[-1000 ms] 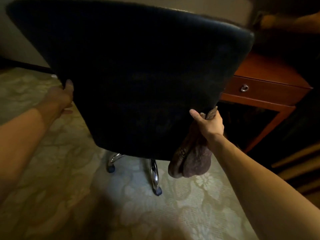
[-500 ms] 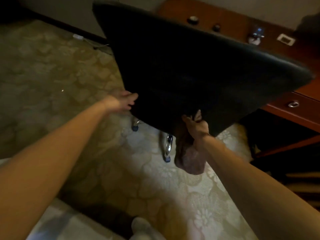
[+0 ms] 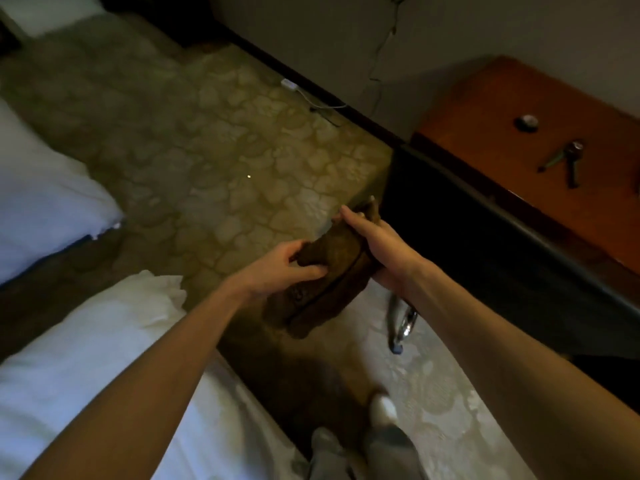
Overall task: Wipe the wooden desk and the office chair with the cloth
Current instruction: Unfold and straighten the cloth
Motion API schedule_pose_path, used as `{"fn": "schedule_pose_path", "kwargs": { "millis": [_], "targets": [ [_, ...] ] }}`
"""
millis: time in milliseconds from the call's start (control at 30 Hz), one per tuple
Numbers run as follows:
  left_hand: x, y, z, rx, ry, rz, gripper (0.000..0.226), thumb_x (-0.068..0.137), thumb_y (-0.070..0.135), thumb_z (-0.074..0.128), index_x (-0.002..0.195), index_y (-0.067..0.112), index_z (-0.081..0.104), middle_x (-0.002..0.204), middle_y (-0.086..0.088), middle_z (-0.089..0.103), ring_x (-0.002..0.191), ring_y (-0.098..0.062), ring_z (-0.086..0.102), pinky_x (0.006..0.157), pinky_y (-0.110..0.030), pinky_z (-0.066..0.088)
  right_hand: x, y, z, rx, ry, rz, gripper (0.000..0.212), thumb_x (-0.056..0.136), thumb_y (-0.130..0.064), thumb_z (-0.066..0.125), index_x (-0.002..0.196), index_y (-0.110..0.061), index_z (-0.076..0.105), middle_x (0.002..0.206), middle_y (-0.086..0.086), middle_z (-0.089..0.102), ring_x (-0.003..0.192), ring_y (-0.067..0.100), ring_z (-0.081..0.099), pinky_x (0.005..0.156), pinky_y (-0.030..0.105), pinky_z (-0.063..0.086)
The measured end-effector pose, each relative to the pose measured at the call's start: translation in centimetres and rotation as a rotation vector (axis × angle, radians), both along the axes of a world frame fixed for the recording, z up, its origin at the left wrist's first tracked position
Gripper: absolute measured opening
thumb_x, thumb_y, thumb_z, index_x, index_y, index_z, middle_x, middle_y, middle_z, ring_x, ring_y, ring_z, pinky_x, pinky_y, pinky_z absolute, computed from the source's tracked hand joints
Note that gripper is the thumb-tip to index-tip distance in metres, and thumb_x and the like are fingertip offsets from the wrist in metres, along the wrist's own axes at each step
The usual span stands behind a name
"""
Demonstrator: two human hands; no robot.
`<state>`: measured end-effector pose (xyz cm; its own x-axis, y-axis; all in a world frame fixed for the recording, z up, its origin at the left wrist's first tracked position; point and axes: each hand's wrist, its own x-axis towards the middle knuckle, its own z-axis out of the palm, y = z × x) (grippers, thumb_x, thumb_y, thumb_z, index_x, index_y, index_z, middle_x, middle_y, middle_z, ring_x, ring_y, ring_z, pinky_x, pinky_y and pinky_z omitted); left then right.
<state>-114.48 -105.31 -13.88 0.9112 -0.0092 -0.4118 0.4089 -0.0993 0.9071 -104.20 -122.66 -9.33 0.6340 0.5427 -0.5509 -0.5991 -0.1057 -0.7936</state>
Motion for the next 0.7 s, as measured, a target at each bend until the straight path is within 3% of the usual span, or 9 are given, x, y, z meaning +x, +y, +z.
{"fn": "schedule_pose_path", "kwargs": {
  "millis": [100,267,367,400,533,700],
  "targets": [
    [0.1,5.0,2.2,0.016,-0.001,0.096,0.035,0.094,0.002,0.069,0.125,-0.009,0.056,0.111,-0.014,0.069,0.102,-0.015,0.067,0.085,-0.025,0.056,1.5,5.4,1.2,-0.004,0.015,0.02,0.044,0.085,-0.045,0.077,0.114,-0.012,0.071,0.109,0.009,0.076,0.098,0.024,0.075,0.084,0.038,0.061],
    [3.1,12.5,4.6,0.004,-0.003,0.269,0.032,0.101,0.014,0.061,0.128,-0.002,0.058,0.118,-0.018,0.07,0.105,-0.022,0.068,0.086,-0.03,0.059,6.1,15.2,1.2,0.013,0.092,-0.074,0.05,0.082,-0.052,0.081,0.115,-0.015,0.071,0.113,0.012,0.075,0.104,0.031,0.074,0.08,0.041,0.063],
    [6.7,17.5,5.5,-0.066,-0.013,0.391,0.029,0.103,0.017,0.057,0.127,0.003,0.061,0.116,-0.016,0.072,0.104,-0.027,0.069,0.089,-0.033,0.058,9.8,21.4,1.3,0.047,0.102,-0.028,0.08,0.069,-0.059,0.088,0.13,-0.014,0.062,0.113,0.011,0.076,0.101,0.031,0.076,0.083,0.046,0.063],
    [8.1,19.1,6.0,-0.086,-0.028,0.449,0.025,0.103,0.017,0.056,0.124,0.005,0.062,0.114,-0.015,0.073,0.103,-0.027,0.069,0.09,-0.033,0.058,11.0,23.2,1.6,0.059,0.082,0.034,0.081,0.071,-0.059,0.087,0.132,-0.012,0.062,0.114,0.012,0.076,0.101,0.029,0.076,0.086,0.046,0.062],
    [14.4,27.2,9.8,-0.262,-0.076,0.706,0.017,0.101,0.019,0.06,0.109,0.008,0.07,0.1,-0.011,0.078,0.092,-0.022,0.074,0.09,-0.036,0.058,16.6,31.4,3.8,0.097,-0.041,0.318,0.044,0.091,-0.038,0.076,0.126,-0.013,0.068,0.119,0.008,0.075,0.11,0.023,0.073,0.101,0.04,0.057],
    [21.8,37.7,14.0,-0.266,-0.183,0.764,0.013,0.102,0.016,0.059,0.099,0.008,0.069,0.081,-0.007,0.075,0.068,-0.014,0.073,0.06,-0.025,0.06,23.0,39.0,6.4,0.09,0.017,0.537,0.044,0.092,-0.022,0.077,0.129,-0.004,0.062,0.125,0.015,0.072,0.119,0.03,0.069,0.104,0.044,0.054]
  ]
}}
